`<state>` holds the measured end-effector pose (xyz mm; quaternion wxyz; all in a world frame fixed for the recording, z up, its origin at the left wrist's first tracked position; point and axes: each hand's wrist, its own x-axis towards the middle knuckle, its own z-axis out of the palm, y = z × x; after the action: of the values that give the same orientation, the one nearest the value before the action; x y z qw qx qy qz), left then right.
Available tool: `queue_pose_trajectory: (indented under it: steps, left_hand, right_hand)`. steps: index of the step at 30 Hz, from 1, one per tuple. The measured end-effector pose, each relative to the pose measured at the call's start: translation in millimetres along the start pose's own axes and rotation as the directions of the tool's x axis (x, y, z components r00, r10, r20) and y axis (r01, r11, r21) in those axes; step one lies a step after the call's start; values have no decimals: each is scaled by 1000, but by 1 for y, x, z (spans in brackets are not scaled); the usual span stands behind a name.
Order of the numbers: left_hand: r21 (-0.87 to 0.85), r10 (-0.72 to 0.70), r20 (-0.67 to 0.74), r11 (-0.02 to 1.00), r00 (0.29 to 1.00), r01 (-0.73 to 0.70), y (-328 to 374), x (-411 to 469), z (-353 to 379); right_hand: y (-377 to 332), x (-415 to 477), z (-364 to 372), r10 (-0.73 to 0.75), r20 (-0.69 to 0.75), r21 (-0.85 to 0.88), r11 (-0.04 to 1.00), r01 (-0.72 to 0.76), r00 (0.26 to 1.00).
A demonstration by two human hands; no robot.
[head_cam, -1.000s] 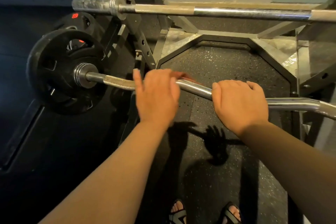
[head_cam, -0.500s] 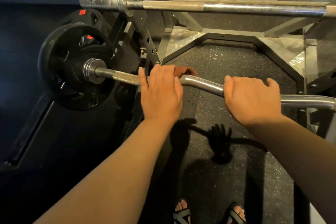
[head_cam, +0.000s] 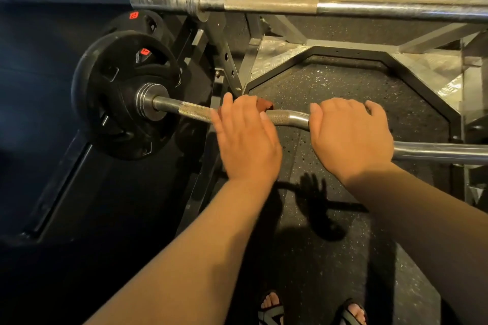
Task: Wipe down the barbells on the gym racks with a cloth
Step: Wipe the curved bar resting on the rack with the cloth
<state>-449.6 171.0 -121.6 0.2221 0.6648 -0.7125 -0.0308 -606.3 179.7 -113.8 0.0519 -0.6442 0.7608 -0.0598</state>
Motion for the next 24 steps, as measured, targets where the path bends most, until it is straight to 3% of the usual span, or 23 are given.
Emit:
queue_pose_trajectory:
  steps: [3, 7, 9, 13, 16, 18, 22, 24]
  left_hand:
    - [-65, -15, -13, 998, 1000, 15, 25, -3, 13]
    - [-6, 200, 95, 980, 975, -200, 2, -2, 2]
    - [50, 220, 110, 973, 969, -227, -19, 0, -8]
    - [42, -16, -19, 999, 1000, 17, -30, 2, -11]
    - [-124, -168, -90, 980, 982, 157, 0, 2, 2]
    - [-177, -198, -83, 967, 977, 181, 14, 2, 8]
    - [-77, 96, 23, 993, 995, -94, -12, -5, 1]
    - [32, 177, 38, 983, 983, -179, -41, -2, -8]
  right_hand:
    - [-9, 4, 3, -9, -19, 19, 1000, 9, 1000]
    - [-20, 9, 2, -27, -9, -22, 999, 27, 1000]
    - [-19, 7, 2, -30, -1, -26, 999, 30, 1000]
    - [-17, 8, 1, -31, -7, -30, 999, 31, 999]
    - [-17, 8, 2, -37, -11, -48, 998, 36, 999]
    - [-16, 9, 2, -43, -6, -64, 997, 43, 999]
    - [-14, 12, -2, -48, 37, -99, 994, 51, 998]
    - [-16, 11, -4, -63, 77, -117, 990, 72, 995]
